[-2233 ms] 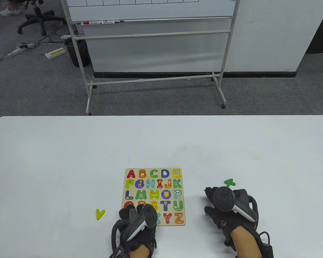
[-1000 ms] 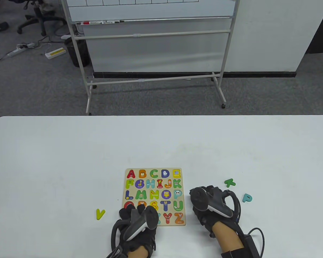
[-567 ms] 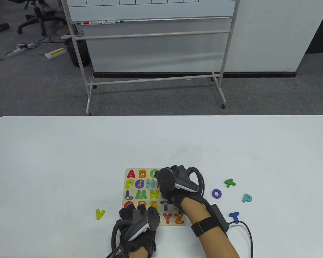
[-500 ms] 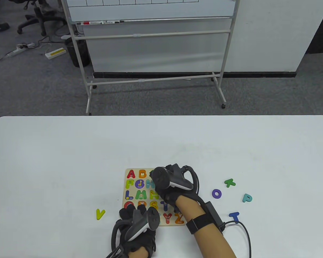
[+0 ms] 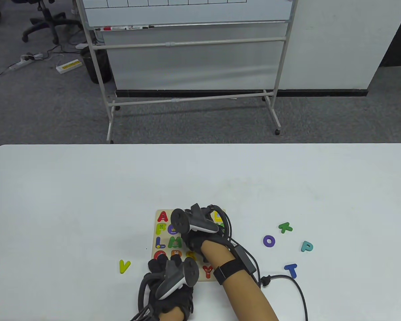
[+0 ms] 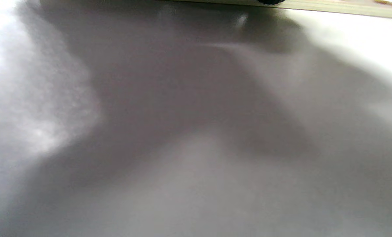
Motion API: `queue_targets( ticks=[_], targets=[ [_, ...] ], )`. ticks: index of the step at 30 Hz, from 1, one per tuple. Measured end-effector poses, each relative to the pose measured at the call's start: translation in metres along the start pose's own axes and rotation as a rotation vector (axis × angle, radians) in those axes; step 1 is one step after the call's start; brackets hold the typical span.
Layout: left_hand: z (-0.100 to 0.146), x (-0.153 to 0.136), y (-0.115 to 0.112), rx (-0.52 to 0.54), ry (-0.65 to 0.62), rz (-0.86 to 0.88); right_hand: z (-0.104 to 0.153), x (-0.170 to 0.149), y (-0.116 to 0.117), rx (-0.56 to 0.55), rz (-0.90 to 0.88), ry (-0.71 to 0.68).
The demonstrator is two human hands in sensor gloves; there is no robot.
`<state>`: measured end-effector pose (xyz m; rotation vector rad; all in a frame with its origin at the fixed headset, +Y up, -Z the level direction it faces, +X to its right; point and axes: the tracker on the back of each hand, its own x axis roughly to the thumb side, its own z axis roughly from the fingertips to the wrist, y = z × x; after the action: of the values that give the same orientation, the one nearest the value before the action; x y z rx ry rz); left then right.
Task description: Hold alphabet puzzle board and insert letter blocks into matching slots
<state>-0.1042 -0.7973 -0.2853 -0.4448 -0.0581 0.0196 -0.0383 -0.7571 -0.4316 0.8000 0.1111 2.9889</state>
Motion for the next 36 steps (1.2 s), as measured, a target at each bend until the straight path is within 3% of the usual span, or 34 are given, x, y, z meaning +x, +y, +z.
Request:
queue_targets(
  ticks=[17,22,28,31,36],
  targets=[
    [0.000,0.000,0.000,-0.011,-0.004,0.007,0.005,-0.010,0.003,-0.107,-0.069,0.035],
    [-0.001,0.000,0.000,-0.013,-0.004,0.006,0.007,-0.015,-0.005,0.021,-0.105,0.026],
    [-0.001,-0.002,0.000,-0.020,-0.014,0.011,0.038,-0.044,-0.042,-0.043,-0.125,0.116],
    [-0.001,-0.002,0.001,-0.026,-0.018,0.014,0.061,-0.070,-0.061,-0.064,-0.032,0.184],
    [-0.002,-0.002,0.001,-0.034,-0.019,0.009,0.099,-0.114,-0.071,-0.066,-0.043,0.322]
  ],
)
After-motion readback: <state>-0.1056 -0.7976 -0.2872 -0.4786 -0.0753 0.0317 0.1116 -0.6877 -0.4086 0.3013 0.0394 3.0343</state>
